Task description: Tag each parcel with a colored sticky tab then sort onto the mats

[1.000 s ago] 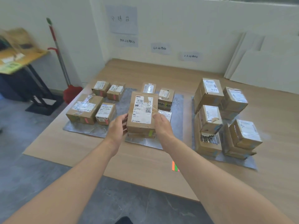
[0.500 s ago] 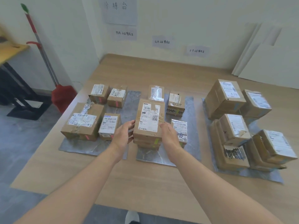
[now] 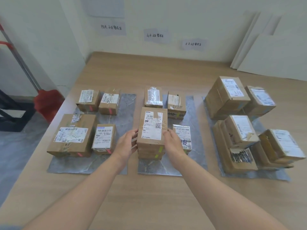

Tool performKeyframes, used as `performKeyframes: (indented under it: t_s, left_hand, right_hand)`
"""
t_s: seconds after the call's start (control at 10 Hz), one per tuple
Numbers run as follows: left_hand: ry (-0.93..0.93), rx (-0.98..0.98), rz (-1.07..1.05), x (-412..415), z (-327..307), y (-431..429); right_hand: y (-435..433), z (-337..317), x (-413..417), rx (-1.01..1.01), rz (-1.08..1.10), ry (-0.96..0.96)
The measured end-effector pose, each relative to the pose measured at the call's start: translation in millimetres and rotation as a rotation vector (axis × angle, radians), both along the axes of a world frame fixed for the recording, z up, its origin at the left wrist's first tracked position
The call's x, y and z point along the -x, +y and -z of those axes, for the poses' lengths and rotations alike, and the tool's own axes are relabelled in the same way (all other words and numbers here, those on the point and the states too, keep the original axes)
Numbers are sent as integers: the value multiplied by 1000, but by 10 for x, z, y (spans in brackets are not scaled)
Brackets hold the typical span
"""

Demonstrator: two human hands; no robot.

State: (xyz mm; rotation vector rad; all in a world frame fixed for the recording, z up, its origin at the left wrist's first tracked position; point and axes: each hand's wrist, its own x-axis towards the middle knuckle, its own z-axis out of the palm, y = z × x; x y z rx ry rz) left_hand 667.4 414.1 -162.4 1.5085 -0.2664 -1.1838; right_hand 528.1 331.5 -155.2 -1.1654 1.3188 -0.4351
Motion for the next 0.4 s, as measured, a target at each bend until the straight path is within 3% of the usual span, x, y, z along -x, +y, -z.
performKeyframes:
  t_s: [0.2,0.4]
  left_hand:
    - [21,0,-36,17,95,-66]
    - [-112,-48,-47,65,86,-35]
  right_hand:
    - [-56,86,119,-17,-21,7]
    - [-98,9,275,15,-17,31]
